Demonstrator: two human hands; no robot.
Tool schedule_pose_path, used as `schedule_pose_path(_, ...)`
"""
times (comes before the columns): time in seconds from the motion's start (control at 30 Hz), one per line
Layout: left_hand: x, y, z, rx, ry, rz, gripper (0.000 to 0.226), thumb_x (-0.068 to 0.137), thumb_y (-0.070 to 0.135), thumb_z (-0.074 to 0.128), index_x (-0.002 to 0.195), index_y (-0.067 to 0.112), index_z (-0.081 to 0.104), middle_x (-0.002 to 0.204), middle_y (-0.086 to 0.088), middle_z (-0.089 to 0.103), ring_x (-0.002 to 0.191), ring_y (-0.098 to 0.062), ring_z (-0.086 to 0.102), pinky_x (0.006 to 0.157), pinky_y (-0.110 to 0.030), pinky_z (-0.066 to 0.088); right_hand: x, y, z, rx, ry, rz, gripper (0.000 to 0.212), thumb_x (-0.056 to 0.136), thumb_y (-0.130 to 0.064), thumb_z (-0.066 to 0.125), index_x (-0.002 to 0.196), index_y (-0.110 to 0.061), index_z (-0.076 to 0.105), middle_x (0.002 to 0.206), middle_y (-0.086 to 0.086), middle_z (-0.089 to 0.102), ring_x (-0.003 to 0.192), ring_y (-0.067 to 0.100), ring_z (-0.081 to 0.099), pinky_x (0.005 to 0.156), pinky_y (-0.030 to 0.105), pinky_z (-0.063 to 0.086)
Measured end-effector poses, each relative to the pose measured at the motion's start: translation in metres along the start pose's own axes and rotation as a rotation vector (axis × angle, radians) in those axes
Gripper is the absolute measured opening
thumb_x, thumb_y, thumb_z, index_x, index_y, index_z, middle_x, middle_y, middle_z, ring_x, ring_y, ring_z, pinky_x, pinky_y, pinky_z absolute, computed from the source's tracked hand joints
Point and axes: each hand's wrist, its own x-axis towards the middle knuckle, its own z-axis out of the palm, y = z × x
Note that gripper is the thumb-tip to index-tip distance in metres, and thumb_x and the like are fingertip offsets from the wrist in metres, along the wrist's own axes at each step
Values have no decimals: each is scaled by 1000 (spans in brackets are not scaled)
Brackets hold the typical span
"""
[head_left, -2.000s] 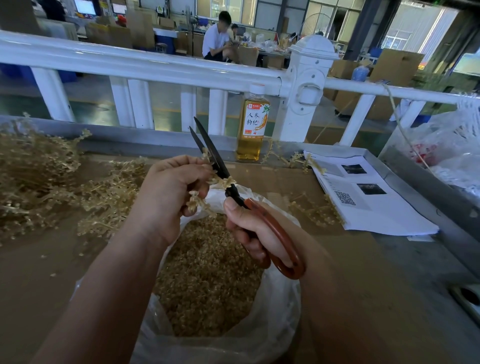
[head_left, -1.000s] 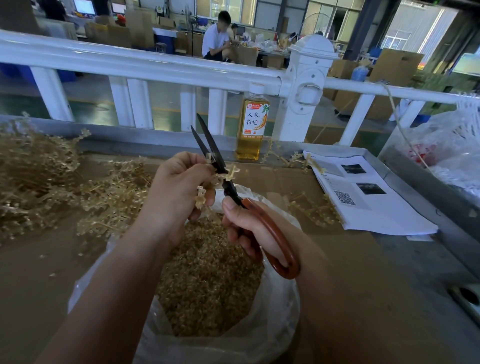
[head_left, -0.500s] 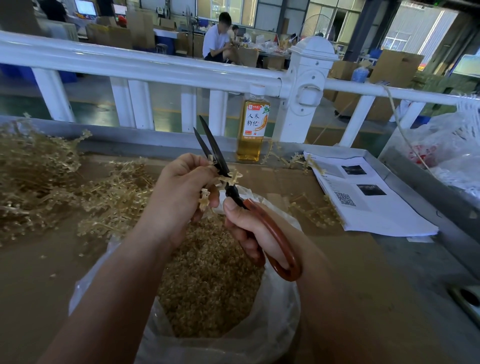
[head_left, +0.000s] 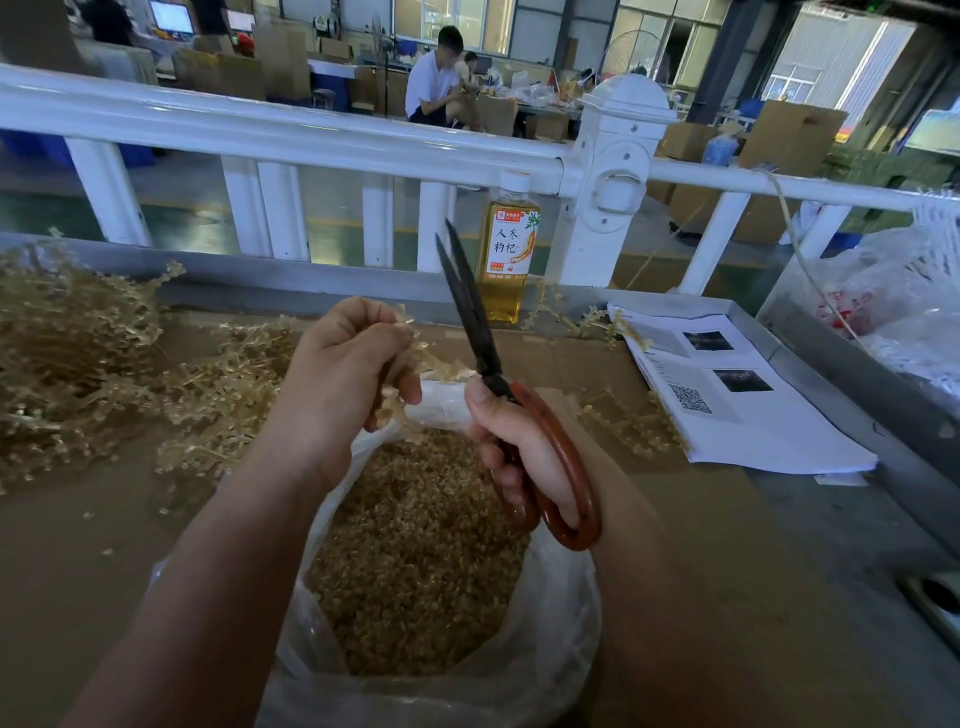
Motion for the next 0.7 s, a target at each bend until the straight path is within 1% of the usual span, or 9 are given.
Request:
schedule_pose_path(0.07, 2, -4, -3, 57, 14, 24, 20, 90, 6, 48, 72, 15, 48, 41, 3, 53, 38, -8, 47, 34, -13, 30, 0, 0, -1, 81, 25, -8, 38, 91, -49, 47, 72, -15, 51, 47, -10, 48, 40, 7, 39, 41, 21, 35)
schedule_pose_path(0.17, 3, -10, -3, 177, -19, 60, 18, 90, 9, 49, 74, 17, 50, 45, 6, 56, 43, -5, 53, 35, -13, 34, 1, 3, -3, 152, 20, -4, 40, 82, -53, 53, 67, -15, 55, 50, -7, 54, 40, 9, 45, 42, 21, 39)
schedule_pose_path(0.3, 3, -15, 0, 316, -89, 111, 13, 88, 23, 52, 75, 25, 51, 54, 10, 61, 51, -4, 56, 42, -16, 38, 5, 7, -1, 212, -7, 14, 41, 68, -56, 67, 84, -18, 60, 61, -4, 68, 51, 8, 61, 50, 22, 49)
schedule_pose_path(0.33, 3, -16, 1, 356, -119, 120, 11, 87, 27, 51, 76, 27, 52, 57, 11, 62, 50, -1, 55, 45, -19, 39, 7, 8, 1, 196, -9, -19, 37, 69, -52, 68, 84, -19, 62, 65, -3, 70, 56, 9, 63, 52, 22, 50)
schedule_pose_path(0.4, 3, -16, 1, 412, -170, 140, 9, 87, 31, 51, 79, 28, 53, 60, 15, 61, 50, 2, 53, 51, -26, 42, 11, 9, 4, 160, -12, -87, 15, 72, -38, 64, 72, -23, 67, 66, -5, 70, 59, 8, 65, 54, 22, 51)
schedule_pose_path(0.47, 3, -16, 0, 428, -211, 150, 6, 87, 32, 51, 81, 29, 52, 61, 15, 61, 51, 1, 54, 52, -29, 45, 12, 9, 5, 184, -9, -108, 14, 72, -26, 62, 59, -22, 67, 59, -5, 65, 56, 7, 62, 53, 22, 49)
schedule_pose_path(0.57, 3, -16, 0, 418, -262, 172, 7, 84, 36, 52, 86, 30, 54, 65, 14, 63, 51, -2, 55, 51, -25, 45, 12, 8, 2, 266, 40, -136, 12, 74, -12, 62, 63, -15, 60, 54, -3, 61, 51, 8, 58, 49, 22, 49)
schedule_pose_path(0.63, 3, -15, 2, 390, -256, 211, 12, 87, 31, 55, 96, 39, 59, 79, 19, 65, 53, -1, 55, 55, -25, 45, 12, 7, 0, 286, 103, -153, 26, 78, -5, 63, 56, -19, 64, 53, -2, 61, 49, 8, 58, 49, 23, 50)
schedule_pose_path(0.7, 1, -11, 2, 333, -220, 258, 40, 87, 25, 58, 113, 54, 49, 114, 22, 59, 61, -3, 61, 58, -19, 47, 13, 7, -1, 300, 189, -168, 33, 77, -6, 64, 50, -26, 64, 52, -2, 61, 47, 9, 57, 49, 27, 48)
